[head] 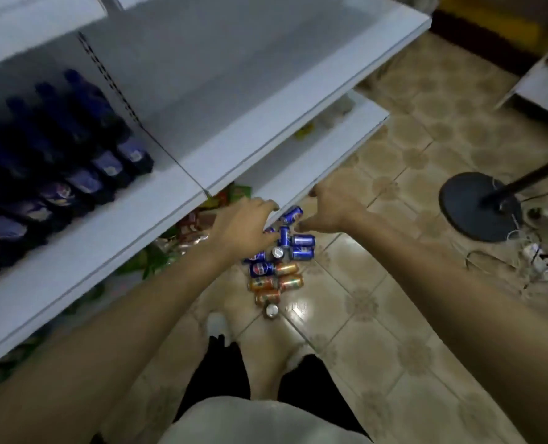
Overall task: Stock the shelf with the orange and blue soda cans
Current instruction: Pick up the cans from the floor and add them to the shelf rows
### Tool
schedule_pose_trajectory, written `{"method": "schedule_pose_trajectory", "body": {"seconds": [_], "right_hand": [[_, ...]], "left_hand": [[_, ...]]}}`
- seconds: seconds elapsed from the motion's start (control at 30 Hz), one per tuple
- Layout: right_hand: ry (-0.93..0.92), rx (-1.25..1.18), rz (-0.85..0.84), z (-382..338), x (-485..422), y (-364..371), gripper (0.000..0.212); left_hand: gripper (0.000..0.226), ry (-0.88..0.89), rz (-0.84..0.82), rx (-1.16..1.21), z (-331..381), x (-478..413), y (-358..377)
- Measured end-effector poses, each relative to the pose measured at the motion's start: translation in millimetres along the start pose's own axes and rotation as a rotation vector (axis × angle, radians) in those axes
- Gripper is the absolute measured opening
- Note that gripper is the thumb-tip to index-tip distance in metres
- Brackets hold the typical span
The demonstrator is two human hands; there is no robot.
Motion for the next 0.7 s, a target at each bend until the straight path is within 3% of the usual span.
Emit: {"method": "schedule_pose_trajectory", "body": {"seconds": [0.2, 0.3, 0.4, 0.47, 0.6, 0.7], "right_hand": [[0.193, -0.189, -0.239, 80.5, 3.8, 132.6, 0.066], [0.367, -0.248, -0.282, 120.4, 2.5, 225.2, 0.070], [0.505, -0.254, -0.385, 156.3, 2.7, 325.0, 0.064], [0.542, -0.250, -0.415, 176.8, -4.0, 384.4, 0.057], [0.510, -0.258, -0.354, 204.9, -43.4, 494.4, 0.069], [0.436, -0.284, -0.295, 212.6, -83.2, 571.0, 0.075]], "left_hand": [[0.043, -0.283, -0.339, 0.249, -39.3, 31.3, 130.2], [0.055, -0.609, -0.496, 0.541, -65.9, 53.5, 227.6], [0.052, -0.931, -0.509, 0.750, -91.5, 79.8, 326.6], [0.052, -0.939, -0.541, 0.717, -103.6, 93.9, 388.6], [0.072, -0.833, -0.654, 0.677, -124.9, 108.7, 515.6], [0.078, -0.886, -0.659, 0.667, -145.4, 118.5, 608.1]]}}
Point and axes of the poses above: each hand's wrist, its own x-axis away from the middle knuckle, its own y-axis out of the palm, z = x × y, the point moved 5 cm from there along -x, towards the middle knuckle, and after that the axes turned 9 degrees about z, right-handed, at the moved point
